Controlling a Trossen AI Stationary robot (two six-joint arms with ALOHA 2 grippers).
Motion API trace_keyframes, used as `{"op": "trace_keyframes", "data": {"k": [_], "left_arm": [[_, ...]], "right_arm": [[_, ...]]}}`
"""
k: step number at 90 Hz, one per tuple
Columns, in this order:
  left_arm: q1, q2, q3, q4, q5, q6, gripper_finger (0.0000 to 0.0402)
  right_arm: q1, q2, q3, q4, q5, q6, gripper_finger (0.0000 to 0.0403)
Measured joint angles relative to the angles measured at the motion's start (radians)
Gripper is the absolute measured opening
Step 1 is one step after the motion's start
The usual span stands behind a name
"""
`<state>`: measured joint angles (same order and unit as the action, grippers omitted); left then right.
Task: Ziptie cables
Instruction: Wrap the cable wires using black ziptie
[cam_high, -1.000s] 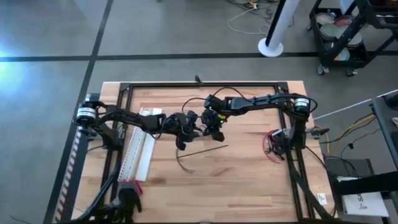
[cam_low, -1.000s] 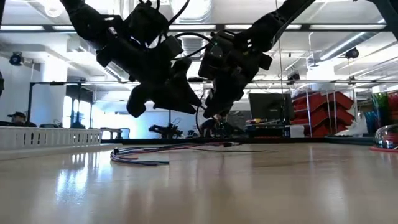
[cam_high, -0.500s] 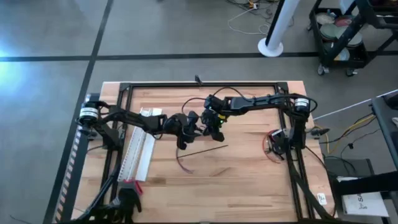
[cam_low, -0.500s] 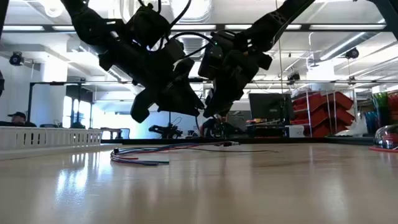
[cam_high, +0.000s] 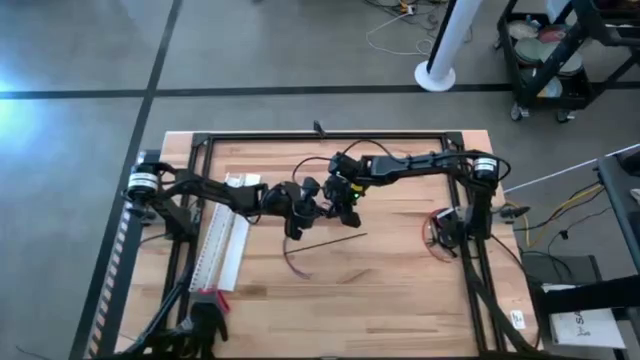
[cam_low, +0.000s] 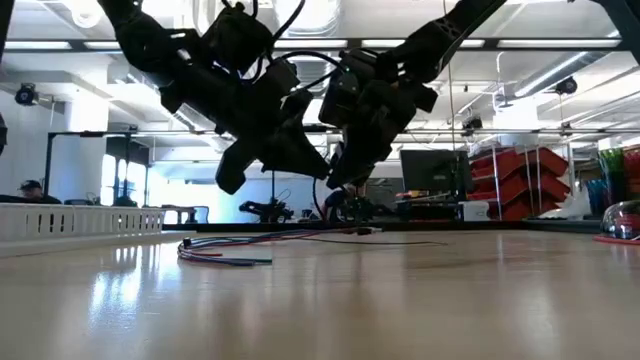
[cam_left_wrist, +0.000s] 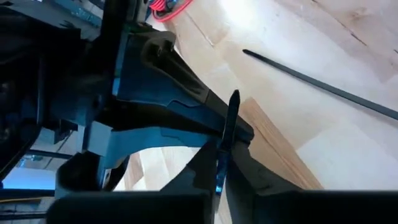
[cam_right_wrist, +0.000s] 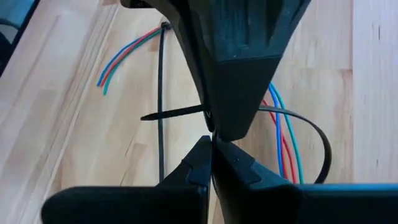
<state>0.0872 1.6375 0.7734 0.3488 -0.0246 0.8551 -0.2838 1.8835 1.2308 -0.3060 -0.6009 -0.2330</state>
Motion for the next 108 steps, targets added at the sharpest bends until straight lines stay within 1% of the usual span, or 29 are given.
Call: {"op": "trace_keyframes", "data": {"k": [8, 16, 30, 43, 53, 61, 69, 83, 91, 100, 108], "left_arm": [[0.000, 0.000, 0.000, -0.003, 0.000, -0.003, 0.0001], [0.000, 0.000, 0.000, -0.021, 0.001, -0.001, 0.0001], [0.000, -0.020, 0.000, -0.097, 0.003, 0.021, 0.0000], [0.003, -0.052, 0.000, -0.142, 0.007, 0.039, 0.0000], [0.008, -0.070, 0.000, -0.149, 0.021, 0.053, 0.0000], [0.021, -0.075, 0.000, -0.166, 0.092, 0.052, 0.0000], [0.029, -0.075, 0.000, -0.189, 0.141, 0.047, 0.0000], [0.035, -0.082, 0.001, -0.193, 0.146, 0.044, 0.0000], [0.044, -0.083, 0.015, -0.211, 0.146, 0.015, 0.0000], [0.057, -0.084, 0.019, -0.210, 0.157, 0.010, 0.0000], [0.062, -0.084, 0.019, -0.210, 0.176, 0.008, 0.0000]], "right_arm": [[0.005, 0.000, 0.000, 0.001, 0.001, -0.001, 0.0003], [0.010, -0.001, 0.000, 0.007, 0.001, 0.008, 0.0018], [0.024, -0.019, 0.000, 0.006, 0.002, 0.055, 0.0072], [0.055, -0.046, 0.000, 0.009, 0.016, 0.058, 0.0122], [0.097, -0.074, 0.000, 0.036, 0.143, 0.035, 0.0145], [0.142, -0.090, 0.000, 0.067, 0.257, -0.028, 0.0154], [0.184, -0.097, 0.000, 0.101, 0.360, -0.102, 0.0155], [0.230, -0.098, -0.004, 0.113, 0.556, -0.208, 0.0144], [0.243, -0.100, -0.005, 0.110, 0.619, -0.188, 0.0137], [0.266, -0.116, -0.008, 0.106, 0.684, -0.100, 0.0131], [0.303, -0.138, -0.028, 0.146, 0.749, -0.018, 0.0128]]}}
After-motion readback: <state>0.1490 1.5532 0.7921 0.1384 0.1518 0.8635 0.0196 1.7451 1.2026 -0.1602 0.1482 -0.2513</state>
